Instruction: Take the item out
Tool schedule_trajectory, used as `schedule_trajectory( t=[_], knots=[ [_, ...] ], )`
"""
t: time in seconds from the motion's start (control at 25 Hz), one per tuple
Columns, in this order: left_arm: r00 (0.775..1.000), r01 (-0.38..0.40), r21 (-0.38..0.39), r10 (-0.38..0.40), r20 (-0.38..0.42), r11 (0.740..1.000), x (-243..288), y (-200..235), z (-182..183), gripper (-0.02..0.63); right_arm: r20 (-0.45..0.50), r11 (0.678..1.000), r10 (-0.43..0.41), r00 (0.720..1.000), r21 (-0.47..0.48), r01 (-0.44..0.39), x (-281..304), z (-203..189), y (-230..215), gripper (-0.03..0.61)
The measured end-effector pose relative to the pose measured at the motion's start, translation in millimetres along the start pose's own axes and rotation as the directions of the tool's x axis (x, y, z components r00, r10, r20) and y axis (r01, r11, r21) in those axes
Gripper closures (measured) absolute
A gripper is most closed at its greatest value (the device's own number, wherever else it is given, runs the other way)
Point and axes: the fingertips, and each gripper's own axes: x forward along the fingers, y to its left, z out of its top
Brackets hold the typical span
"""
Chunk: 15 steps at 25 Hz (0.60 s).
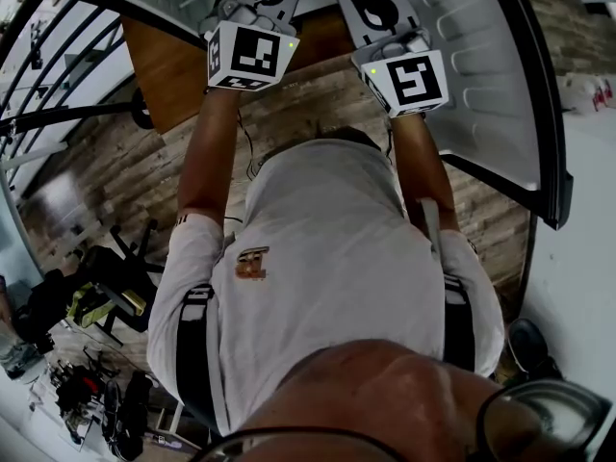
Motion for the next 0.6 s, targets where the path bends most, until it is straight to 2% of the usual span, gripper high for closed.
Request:
schedule_trajectory(
  t=[0.16, 0.36, 0.48, 0.6],
  knots=[
    [0.999, 0.001, 0.098, 0.004, -0.049, 0.995, 11, -2, -8, 0.595, -0.004, 1.000, -0.004, 1.000, 0.005, 0.004, 1, -3, -3, 0.545],
    [0.995, 0.015, 0.223, 0.007, -0.095, 0.975, 23, -7, -16, 0.594, 0.006, 1.000, 0.000, 1.000, -0.011, 0.000, 0, -4, -2, 0.545],
    [0.993, 0.027, 0.266, 0.005, -0.116, 0.964, 30, -8, -21, 0.594, 0.031, 0.998, 0.009, 0.999, -0.055, -0.008, 0, -3, -4, 0.545],
    [0.990, 0.041, 0.305, 0.003, -0.143, 0.952, 37, -8, -28, 0.592, 0.020, 0.998, 0.003, 1.000, -0.060, -0.002, 0, -7, -8, 0.545]
  ],
)
